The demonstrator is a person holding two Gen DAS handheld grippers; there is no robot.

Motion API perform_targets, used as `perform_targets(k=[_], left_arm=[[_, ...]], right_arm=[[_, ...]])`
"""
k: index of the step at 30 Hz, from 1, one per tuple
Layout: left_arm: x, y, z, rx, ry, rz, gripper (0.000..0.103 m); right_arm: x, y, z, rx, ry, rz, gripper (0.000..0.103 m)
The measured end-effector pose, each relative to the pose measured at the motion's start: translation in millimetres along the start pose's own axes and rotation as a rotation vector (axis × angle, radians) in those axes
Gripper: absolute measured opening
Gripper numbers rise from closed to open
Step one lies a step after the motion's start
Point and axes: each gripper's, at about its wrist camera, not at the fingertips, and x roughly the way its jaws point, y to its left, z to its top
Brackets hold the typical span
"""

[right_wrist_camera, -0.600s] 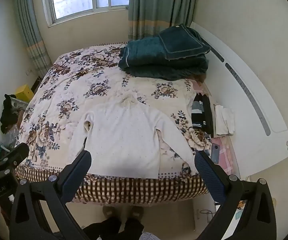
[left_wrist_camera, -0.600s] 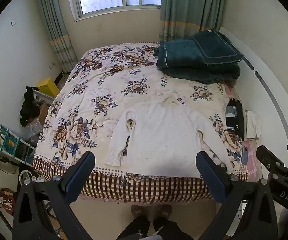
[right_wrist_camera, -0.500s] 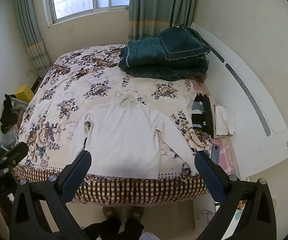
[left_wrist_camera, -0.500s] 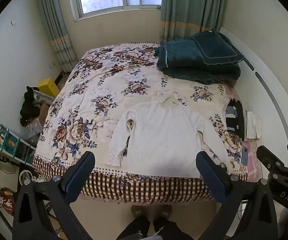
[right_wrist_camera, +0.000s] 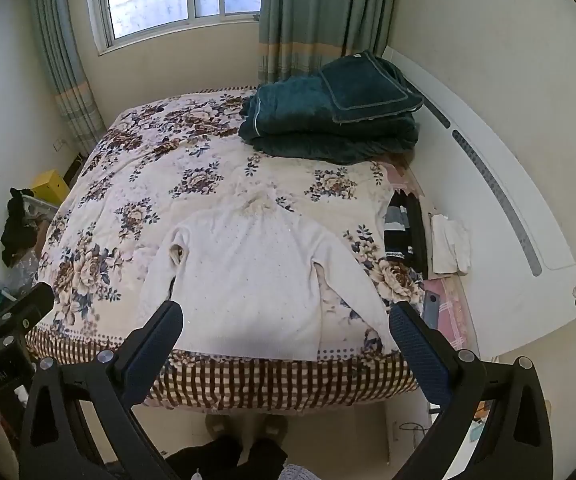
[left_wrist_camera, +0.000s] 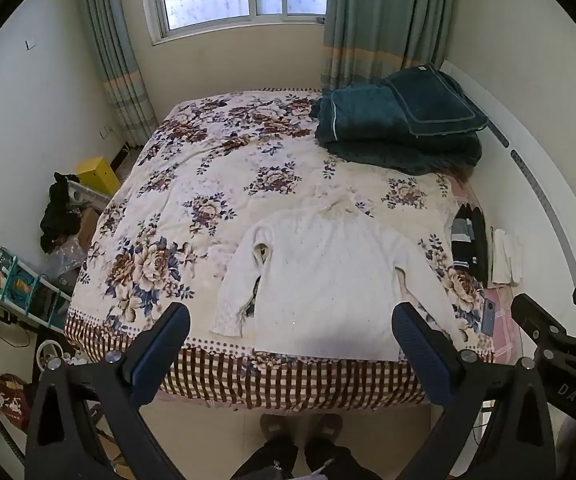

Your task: Fold small clothes

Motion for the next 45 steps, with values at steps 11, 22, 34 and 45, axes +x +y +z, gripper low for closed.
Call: perform_targets(k=[11,22,34,45], left_arm=[[-5.5,0.5,5.0,-0.002,-0.008,-0.006,0.103],[-5.9,-0.5,4.7,0.000,-0.012,-0.005,0.103],[-6.8,-0.3,7.6,-0.004,-0.011,-0.005,0.103],[-5.1,-2.3,10.5,-0.005,-0.014,-0.004,0.103]], right_arm=[[0.3,0.1,7.6,0.000,-0.006,0.006,0.103],[0.2,1.7,3.5,0.001,-0.009,0.005,0.103],[0.2,3.4,0.8,0.001,-0.012,0.001,0.103],[-4.6,3.6,14.1,-0.001,-0.014,0.001,0.103]])
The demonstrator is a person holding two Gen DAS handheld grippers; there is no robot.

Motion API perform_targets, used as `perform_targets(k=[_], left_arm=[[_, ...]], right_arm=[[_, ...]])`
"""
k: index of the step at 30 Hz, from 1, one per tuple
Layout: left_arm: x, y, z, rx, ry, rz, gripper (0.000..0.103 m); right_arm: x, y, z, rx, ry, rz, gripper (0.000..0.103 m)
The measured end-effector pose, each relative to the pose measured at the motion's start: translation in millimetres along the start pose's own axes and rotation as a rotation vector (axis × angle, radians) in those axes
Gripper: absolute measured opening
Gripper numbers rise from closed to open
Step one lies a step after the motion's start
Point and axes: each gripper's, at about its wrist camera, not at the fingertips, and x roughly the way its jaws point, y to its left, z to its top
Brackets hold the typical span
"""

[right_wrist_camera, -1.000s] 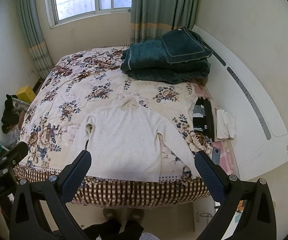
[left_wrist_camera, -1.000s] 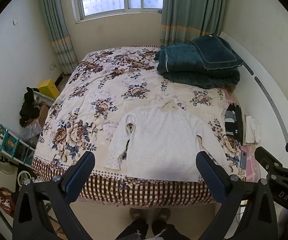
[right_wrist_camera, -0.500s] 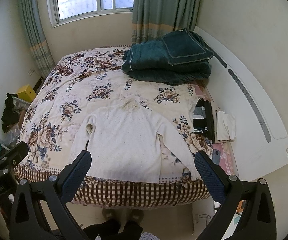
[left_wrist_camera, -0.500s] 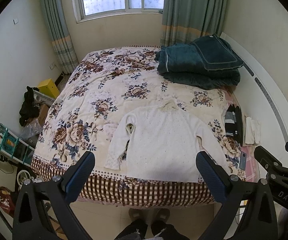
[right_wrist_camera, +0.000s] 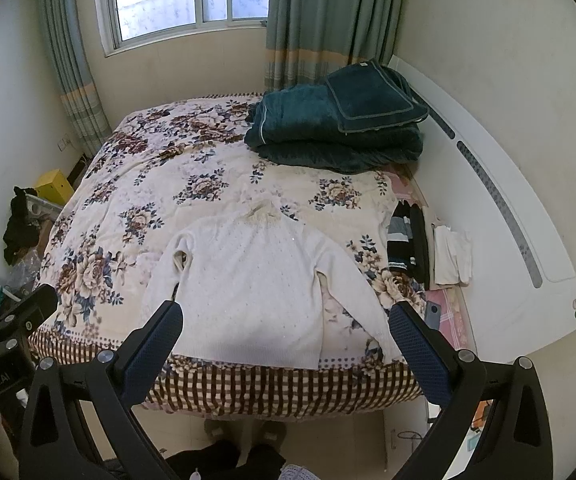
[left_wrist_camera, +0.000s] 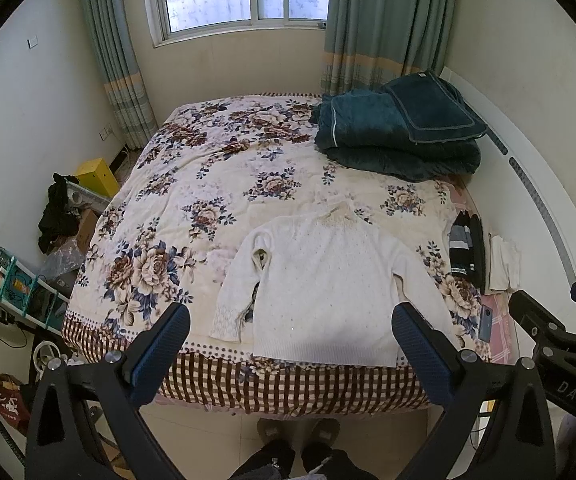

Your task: Fold small clothes

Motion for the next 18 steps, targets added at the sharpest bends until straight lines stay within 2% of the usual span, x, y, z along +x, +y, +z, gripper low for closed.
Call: perform_targets(k=[18], left_arm=[[0.1,0.9,6.4,-0.001,-0.006,-0.003,0.103]], right_arm=[[-3.0,3.1,3.0,-0.001,-0.005,-0.002,0.103]])
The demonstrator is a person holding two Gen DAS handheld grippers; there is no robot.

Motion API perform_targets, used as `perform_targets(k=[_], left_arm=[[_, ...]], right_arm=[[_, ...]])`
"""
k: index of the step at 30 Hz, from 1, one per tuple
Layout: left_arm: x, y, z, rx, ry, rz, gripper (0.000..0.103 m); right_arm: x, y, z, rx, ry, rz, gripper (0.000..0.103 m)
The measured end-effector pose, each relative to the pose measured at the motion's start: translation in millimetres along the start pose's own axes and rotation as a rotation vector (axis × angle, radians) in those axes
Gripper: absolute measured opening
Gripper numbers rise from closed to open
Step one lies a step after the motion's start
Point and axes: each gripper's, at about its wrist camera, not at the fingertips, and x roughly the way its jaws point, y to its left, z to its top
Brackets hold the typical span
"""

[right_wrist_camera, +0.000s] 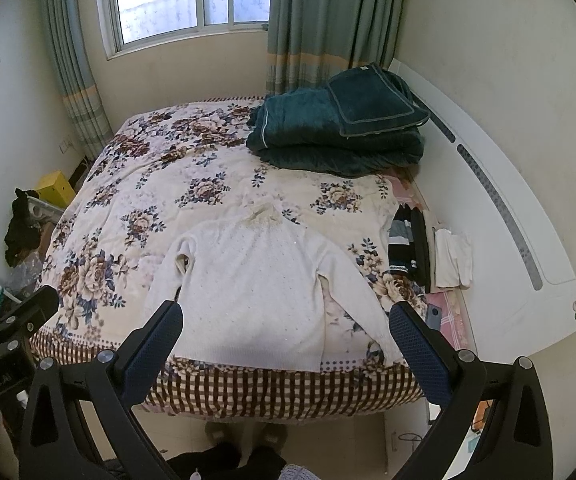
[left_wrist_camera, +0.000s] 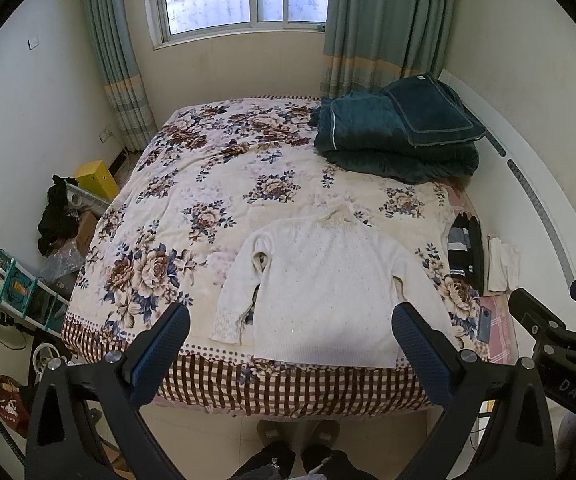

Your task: Fold small clothes

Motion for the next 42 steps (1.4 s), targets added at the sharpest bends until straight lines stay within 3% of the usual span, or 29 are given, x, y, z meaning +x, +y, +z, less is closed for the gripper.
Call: perform_targets(k=[4,14,22,26,31,32,34,35,38,42], left_arm=[[0.1,-0.3,1.6,0.000,-0.001,-0.001,0.103],[0.1,-2.3,6.8,0.003,-0.005,-0.004,0.103],[36.9,1.5,15.9,0.029,-0.153,0.102,0.103],[79.4,-1.4,13.5,0.079,-0.178,0.103,0.103],[161.3,-17.4,11.2,0.112,-0.109,0.102,0.103],[173.9,-19.1,8.3,0.115,-0.093,0.106,0.103],[209.2,-26.8,4.5,0.121,-0.057,0.130,0.103],[227.7,-31.9,2.4,0.127,-0.033,0.146,0.103],[285.5,-45.6,-0.8,0.132,0.049,0.190,0.103],[358.5,-57.8,-11.8,0.104,0.147,0.257,0.103]], right_arm=[[-7.5,10.0,16.4,-0.002,-0.001,0.002,0.103],[-8.8,10.7,18.7,0.003,-0.006,0.001,0.103],[22.7,-7.3,31.8,0.127,0.020,0.005,0.103],[76.1,-57.6,-3.5,0.277,0.076,-0.071,0.103],[149.6,-151.3,-37.9,0.509,0.147,-0.200,0.103],[167.2,-172.5,-47.9,0.555,0.171,-0.220,0.100],[207.4,-218.0,-74.3,0.640,0.230,-0.248,0.083],[226.1,-241.2,-92.3,0.683,0.261,-0.257,0.069],[281.2,-315.6,-143.4,0.839,0.307,-0.238,0.067],[384.2,-401.1,-221.5,1.066,0.395,-0.186,0.068]])
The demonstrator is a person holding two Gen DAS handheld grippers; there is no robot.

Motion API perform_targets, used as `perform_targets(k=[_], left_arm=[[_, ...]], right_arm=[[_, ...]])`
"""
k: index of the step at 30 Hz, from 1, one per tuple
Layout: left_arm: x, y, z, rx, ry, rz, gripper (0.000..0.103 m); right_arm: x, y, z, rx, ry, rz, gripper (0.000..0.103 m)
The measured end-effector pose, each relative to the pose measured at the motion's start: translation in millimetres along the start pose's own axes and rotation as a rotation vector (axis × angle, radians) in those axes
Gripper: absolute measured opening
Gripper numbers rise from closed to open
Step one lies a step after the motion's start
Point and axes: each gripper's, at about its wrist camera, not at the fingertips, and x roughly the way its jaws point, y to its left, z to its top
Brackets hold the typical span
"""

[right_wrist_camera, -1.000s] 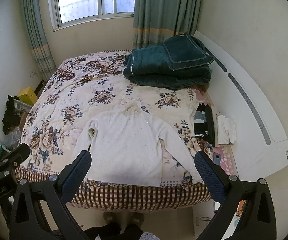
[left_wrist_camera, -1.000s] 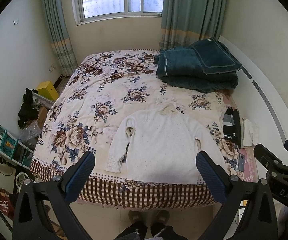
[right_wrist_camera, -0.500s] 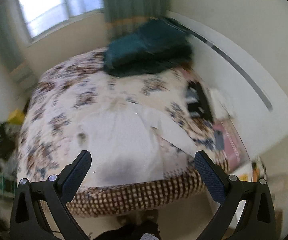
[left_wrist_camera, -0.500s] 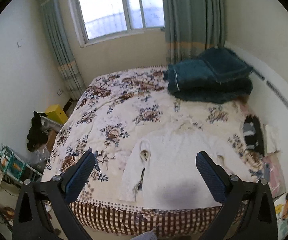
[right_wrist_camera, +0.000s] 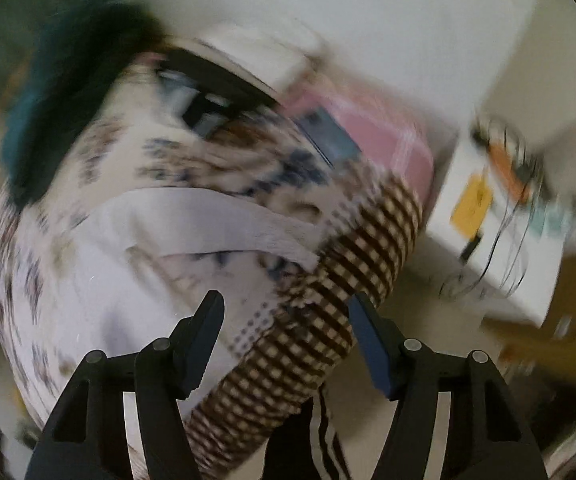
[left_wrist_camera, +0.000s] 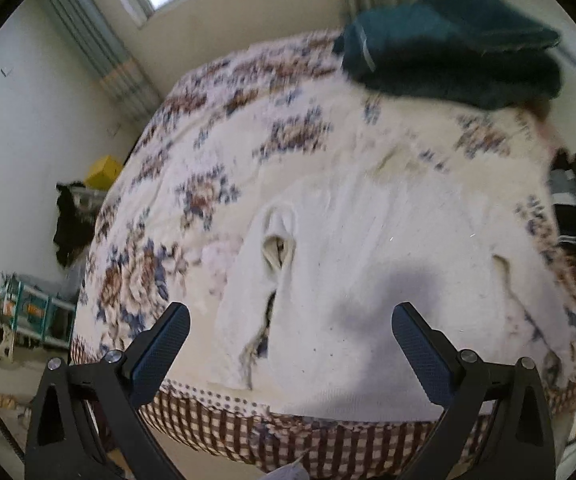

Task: Fold small clothes
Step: 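Lower the right gripper to the sweater's sleeve cuff and grasp it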

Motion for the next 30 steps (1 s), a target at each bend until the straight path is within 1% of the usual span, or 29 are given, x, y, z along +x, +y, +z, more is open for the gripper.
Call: perform_targets(k=[3,5,6,7,9,11,12,13,14,15,16,21,23,24,25,27,28,29,30], left_arm=[[47.2,-24.5,-1.4,0.009,0.058,0.039,0.103],[79.7,-42.2,-4.7,0.020,0.089,0.047,0.103],[92.3,-47.7,-6.0,0.026,0.102,0.045,0.103],[107.5,-55.0,-7.1,0.035,0.116,0.051,0.103],[139.1,-72.3,-11.2,0.065,0.154,0.069,0.103],[159.4,-87.3,-14.4,0.084,0.181,0.075,0.103],[170.7,-93.6,-15.5,0.093,0.189,0.073,0.103],[179.5,-98.8,-18.0,0.102,0.195,0.071,0.103],[185.6,-104.2,-17.7,0.109,0.201,0.068,0.103],[192.2,-109.9,-19.2,0.115,0.205,0.061,0.103],[197.6,-114.3,-20.5,0.119,0.205,0.052,0.103],[215.6,-124.5,-21.9,0.104,0.222,0.020,0.103],[219.5,-126.7,-23.7,0.096,0.231,0.010,0.103],[221.3,-128.4,-24.5,0.092,0.234,0.008,0.103],[222.3,-129.6,-25.1,0.090,0.236,0.007,0.103],[223.3,-131.2,-25.9,0.085,0.241,0.005,0.103],[223.7,-132.1,-25.8,0.083,0.243,0.000,0.103],[223.7,-132.7,-25.8,0.083,0.245,-0.005,0.103],[223.0,-133.1,-25.8,0.087,0.241,-0.007,0.103]], right_arm=[[101.3,-43.9,30.6,0.158,0.115,0.029,0.068],[151.9,-58.8,37.1,0.232,0.147,0.043,0.068],[187.3,-67.9,41.4,0.270,0.172,0.060,0.068],[206.2,-71.4,40.7,0.297,0.188,0.077,0.068],[259.0,-74.8,37.3,0.356,0.243,0.139,0.070],[290.4,-69.5,31.6,0.373,0.279,0.156,0.070],[296.5,-64.3,29.5,0.351,0.272,0.136,0.071],[296.6,-58.2,27.8,0.316,0.240,0.110,0.069],[293.6,-50.3,25.9,0.260,0.197,0.073,0.046],[290.6,-46.0,25.1,0.222,0.182,0.050,0.008],[284.3,-44.5,24.9,0.201,0.156,0.056,0.007],[230.3,-58.8,43.1,0.140,-0.091,-0.001,0.006],[218.4,-55.2,52.3,0.107,-0.147,-0.028,0.006],[220.5,-54.3,58.3,0.086,-0.160,-0.051,0.006],[226.3,-52.2,64.7,0.074,-0.148,-0.050,0.006],[249.9,-54.1,73.8,0.097,-0.084,-0.060,0.010],[260.1,-58.2,74.4,0.119,-0.056,-0.070,0.016],[267.1,-62.9,73.5,0.148,-0.044,-0.069,0.031],[271.3,-71.9,67.2,0.199,-0.053,-0.051,0.047]])
